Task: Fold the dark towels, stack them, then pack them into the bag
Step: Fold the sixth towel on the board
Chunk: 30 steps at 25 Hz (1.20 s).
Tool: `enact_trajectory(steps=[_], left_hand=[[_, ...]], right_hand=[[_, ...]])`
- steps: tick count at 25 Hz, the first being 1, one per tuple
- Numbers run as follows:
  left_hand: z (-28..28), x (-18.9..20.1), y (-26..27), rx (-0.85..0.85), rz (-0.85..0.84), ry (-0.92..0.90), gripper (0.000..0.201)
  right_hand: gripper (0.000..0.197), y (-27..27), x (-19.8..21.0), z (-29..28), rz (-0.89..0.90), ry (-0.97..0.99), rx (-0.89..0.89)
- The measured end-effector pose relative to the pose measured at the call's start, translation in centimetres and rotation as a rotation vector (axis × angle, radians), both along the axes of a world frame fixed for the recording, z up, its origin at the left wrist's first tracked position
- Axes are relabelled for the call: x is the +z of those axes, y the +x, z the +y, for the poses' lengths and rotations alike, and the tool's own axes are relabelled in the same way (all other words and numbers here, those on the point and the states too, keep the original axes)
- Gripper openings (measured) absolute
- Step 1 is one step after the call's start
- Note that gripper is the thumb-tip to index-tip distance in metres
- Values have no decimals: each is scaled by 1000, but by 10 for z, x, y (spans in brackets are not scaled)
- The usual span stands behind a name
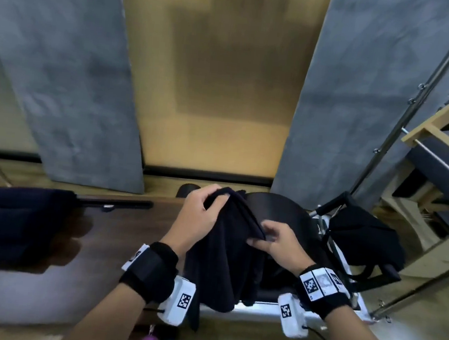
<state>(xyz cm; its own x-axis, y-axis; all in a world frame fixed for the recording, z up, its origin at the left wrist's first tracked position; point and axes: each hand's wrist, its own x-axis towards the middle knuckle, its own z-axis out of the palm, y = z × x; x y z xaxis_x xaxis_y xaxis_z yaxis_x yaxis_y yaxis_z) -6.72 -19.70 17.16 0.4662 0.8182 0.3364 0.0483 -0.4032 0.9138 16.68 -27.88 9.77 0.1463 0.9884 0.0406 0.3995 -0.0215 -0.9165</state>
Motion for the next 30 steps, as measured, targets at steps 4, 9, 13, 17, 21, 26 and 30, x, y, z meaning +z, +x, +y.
enact_trajectory(steps=[4, 9, 13, 17, 21, 26, 30], left_hand=[[-18, -12, -89, 177, -40, -64, 22], [-42, -25, -181, 126, 97, -179, 23], [-74, -8, -192, -215, 99, -188, 41], [-83, 3, -251, -168, 79, -151, 18], [-106, -7, -305, -267, 110, -212, 9], [-121, -5, -356, -270, 96, -168, 21], [-127, 9, -388, -154, -31, -78, 13]], right_hand=[[16, -35, 5, -26, 12, 0, 32], [16, -133, 65, -31, 7, 187, 161], [14, -228, 99, -31, -84, 310, 290], [14, -271, 95, -46, -112, 194, 266], [37, -311, 78, -75, -19, 39, 318], [34, -379, 90, -94, -10, 38, 370], [42, -409, 93, -109, 132, -47, 398]])
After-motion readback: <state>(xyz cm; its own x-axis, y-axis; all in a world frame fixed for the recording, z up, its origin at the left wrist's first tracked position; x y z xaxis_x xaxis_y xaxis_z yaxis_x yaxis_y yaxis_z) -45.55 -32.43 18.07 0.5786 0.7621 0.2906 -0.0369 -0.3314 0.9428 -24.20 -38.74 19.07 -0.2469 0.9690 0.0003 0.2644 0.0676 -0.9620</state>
